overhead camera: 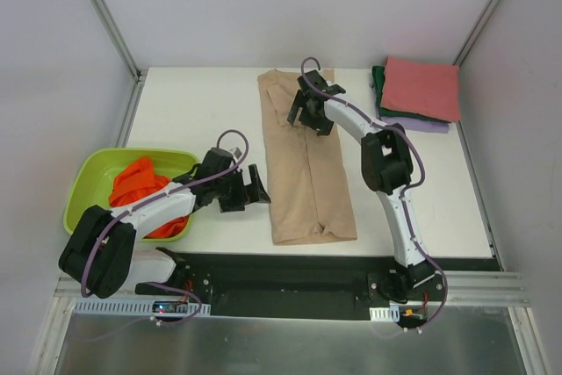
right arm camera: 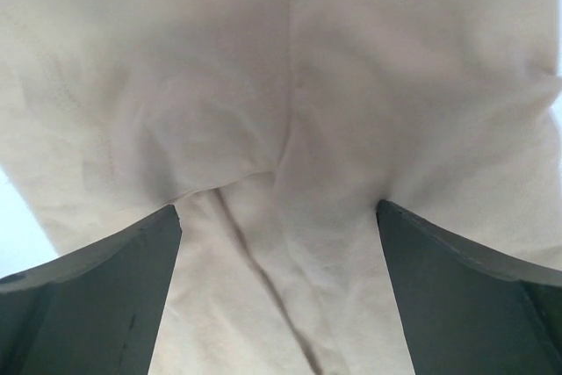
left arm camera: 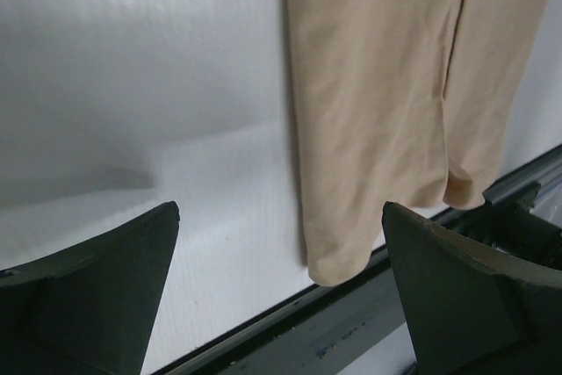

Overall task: Fold and stack the t-shirts
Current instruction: Rotate the tshirt 90 degrees, then grab the bottom of the folded rectangular tshirt with both arms

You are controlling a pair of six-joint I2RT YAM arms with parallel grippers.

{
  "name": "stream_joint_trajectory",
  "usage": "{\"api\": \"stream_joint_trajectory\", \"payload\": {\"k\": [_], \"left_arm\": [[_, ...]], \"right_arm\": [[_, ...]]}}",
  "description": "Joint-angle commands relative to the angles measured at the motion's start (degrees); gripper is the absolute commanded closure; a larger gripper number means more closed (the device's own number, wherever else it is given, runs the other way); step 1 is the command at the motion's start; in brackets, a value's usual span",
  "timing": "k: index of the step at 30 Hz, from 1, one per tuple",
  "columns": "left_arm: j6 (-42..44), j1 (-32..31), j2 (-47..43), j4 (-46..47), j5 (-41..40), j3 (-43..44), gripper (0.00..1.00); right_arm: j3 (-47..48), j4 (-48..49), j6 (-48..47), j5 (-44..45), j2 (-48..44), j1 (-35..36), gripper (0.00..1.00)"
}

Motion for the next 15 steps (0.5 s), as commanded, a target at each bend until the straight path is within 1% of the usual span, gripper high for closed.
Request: {"api": "stream_joint_trajectory", "payload": {"k": [1,3,5,6,7,8,10,12,15], "left_arm": [[-3.94,-6.25,-2.37,0.93,1.25,0.24,0.01],[-5.34,-8.97,-2.64,1.11,-0.15,-0.38,0.02],[-6.40,-10.91,-1.94,1.19,-0.51,-0.56,0.07],[-7.10,-11.62,-1.50,1.19,-0.33,-0.65,0.09],[-7.37,-12.23,-0.88,1.19,-0.16,-0.73,0.11],[-7.89,-13.28,-0.36,1.11,-0.07,-0.73,0.14],[-8.86,-15.04,0.61,1.19,0.02,-1.08,0.17],[-9.56,-17.06,1.05,1.19,0.02,-1.61,0.18],[-10.53,-20.14,1.93,1.19,-1.82,-2.05,0.19]], "right_arm": [[1.45,1.67,-3.58,-0.78,-9.12,2.40,0.04],[-2.30,2.01,-8.86,2.29,-16.15,2.49,0.04],[-11.15,4.54,-10.88,6.50,-26.15,2.49,0.04],[-18.08,7.78,-11.42,8.00,-32.38,2.49,0.04],[-27.72,11.73,-11.25,9.41,-38.79,2.58,0.04],[-34.34,14.55,-10.73,10.55,-44.43,2.49,0.04],[-48.75,18.96,-7.22,14.16,-55.77,2.14,0.04],[-60.62,23.35,-4.58,12.16,-66.05,0.92,0.04],[-73.92,28.19,-2.11,5.15,-76.88,-0.85,0.04]]}}
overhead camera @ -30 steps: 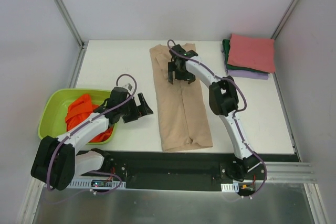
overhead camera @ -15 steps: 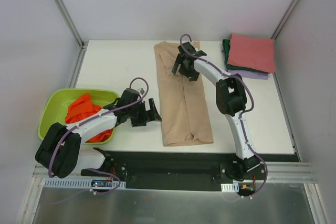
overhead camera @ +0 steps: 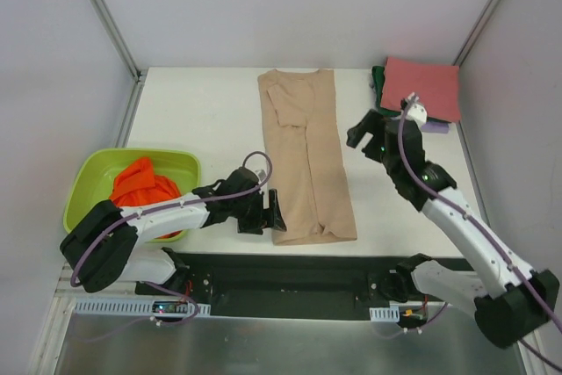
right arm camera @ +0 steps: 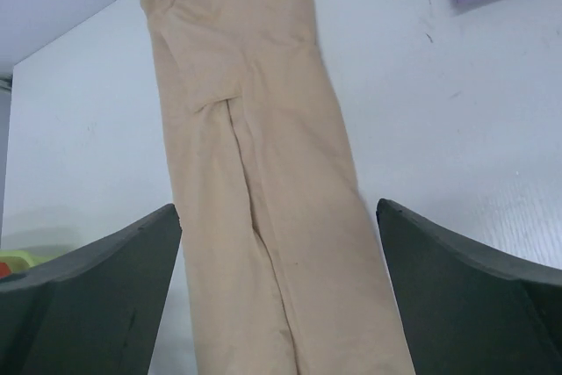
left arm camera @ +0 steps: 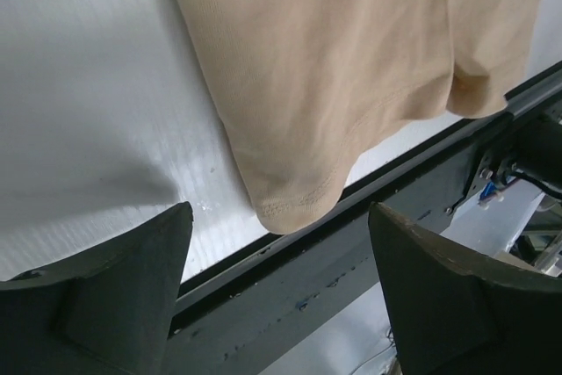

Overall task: Fold and stack the t-shirts
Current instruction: Grab the bottom of the folded rectangular tshirt with both arms

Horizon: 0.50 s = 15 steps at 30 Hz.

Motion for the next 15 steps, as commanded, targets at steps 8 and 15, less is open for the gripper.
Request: {"api": "stream_joint_trajectory", "payload": {"k": [8,15], "left_arm": [[-3.72,-5.97,6.33,0.45,-3.30,0.88,0.36],[-3.98,-6.68,9.50,0.36,-1.72,1.41,0.63]], "right_arm": [[-29.55,7.71,3.36,-12.40,-22.19,-1.94,0.04],[-31.49,-1.69,1.95,-12.83,-24.40,-1.85,0.04]]}}
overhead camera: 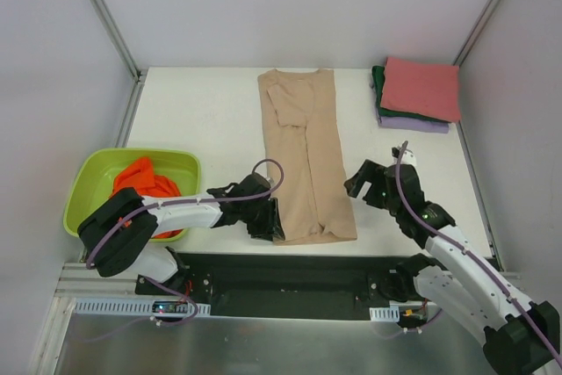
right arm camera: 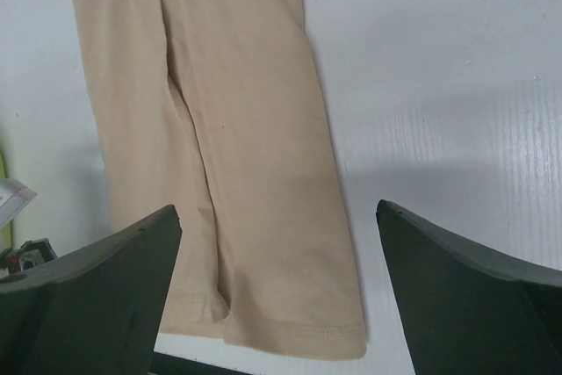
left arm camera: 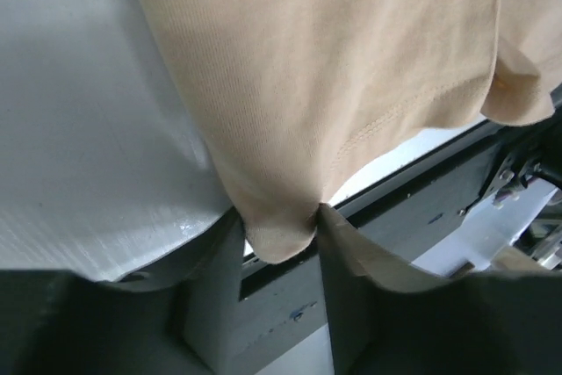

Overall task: Fold and stack the t-shirts
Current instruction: Grab the bottom of the folded rectangular tshirt with both arms

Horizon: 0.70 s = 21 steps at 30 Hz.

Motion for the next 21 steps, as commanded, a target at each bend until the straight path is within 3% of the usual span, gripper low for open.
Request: {"api": "stream_joint_trajectory", "payload": {"k": [1,5,6,13,16,21], "left_arm": [[0.17,-0.91,2.18,-1.89,-1.13,0.39,0.72],[-0.80,-1.00,1.74,-1.80,-1.56,-0.14,0.98],[-0.97,-1.09,1.65,-1.89,-1.65,-0.32,1.00],[-0.97,-1.00,1.47,-2.33,-1.39,-0.49,1.00],[-0.80,-1.00,1.39,-2.42,-1.57,-0.49,1.00],[-0.80,-1.09,1.39,-2.68,-1.65,-0.49,1.00]], "right_arm": [[-0.41,-5.54,-0.70,-1.75,-1.56,0.11,0.04],[-1.28,-11.00,-1.05,-3.50,-1.91,0.03,0.04],[-1.72,-11.62,-1.40,-5.07,-1.91,0.11,0.04],[-5.58,-14.96,-2.72,-17.91,0.02,0.03,0.01],[-7.96,-12.33,-2.20,-21.87,1.51,0.11,0.09],[-9.02,-9.60,-0.79,-20.56,4.50,0.11,0.24]]}}
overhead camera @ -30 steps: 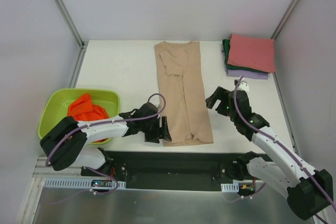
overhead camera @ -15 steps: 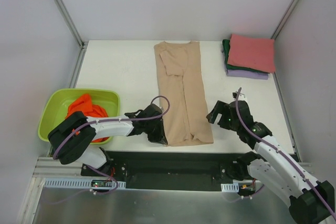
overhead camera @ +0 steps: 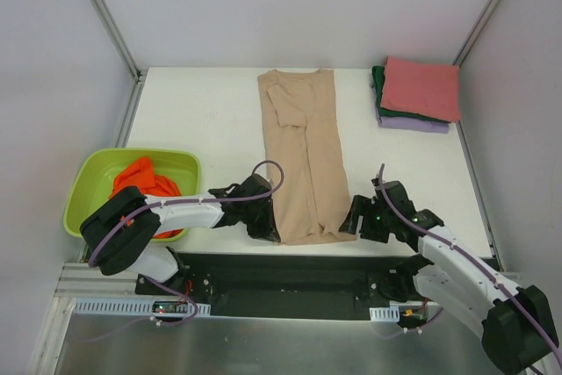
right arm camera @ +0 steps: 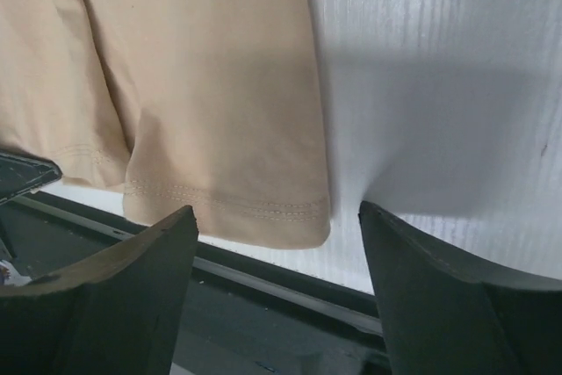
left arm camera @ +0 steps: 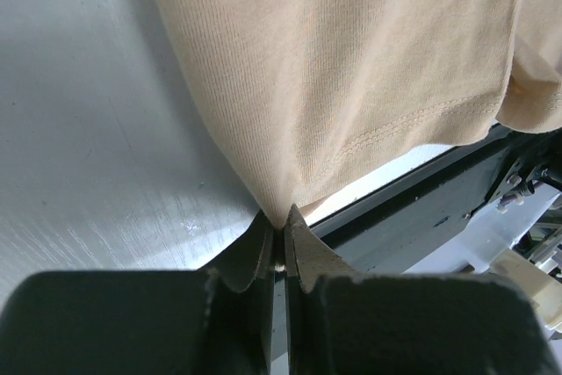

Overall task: Fold and stack the t-shirts
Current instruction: Grab the bottom of the folded rectangular tshirt with both arms

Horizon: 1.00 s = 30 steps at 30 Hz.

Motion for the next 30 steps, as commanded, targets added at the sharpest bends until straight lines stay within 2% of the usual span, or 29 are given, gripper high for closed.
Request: {"api": "stream_joint_trajectory", "payload": {"k": [1,3,4,9,13,23,26,30], "left_arm": [[0.21,-0.56,-0.10,-2.35,-1.39,-0.62,1.00],[0.12,-0.56,-0.63,-2.44,-1.74,-0.89,1.00],[0.12,-0.56,-0.80,-2.53,-1.83,-0.89,1.00],[-0.14,-0.65,-1.24,-2.61,-2.09,-1.15,1.00],[-0.15,-0.65,-1.16,-2.61,-1.92,-1.24,1.00],[-0.06,-0.56,-2.03,-2.70,-1.74,-1.59,1.00],[0.29,-0.56,-3.08,-2.79,-0.69,-2.20,1.00],[0.47,-1.26,-7.38,-4.63,0.46,-4.75,1.00]], "right_arm": [[-0.65,1.37,1.20,-1.76,2.84,0.11,0.29],[-0.47,0.41,1.90,-1.59,3.72,0.11,0.41],[0.05,-0.90,2.17,-1.50,3.99,0.11,0.43],[0.67,-4.68,2.87,0.87,3.64,0.20,0.43],[-0.03,-4.35,3.05,0.87,3.11,0.29,0.47],[-0.56,-1.27,3.93,0.26,6.19,1.69,0.80],[-0.39,-1.44,3.84,-0.70,5.49,3.10,0.97],[-0.21,-3.89,6.03,-2.11,0.93,7.48,0.99]]}}
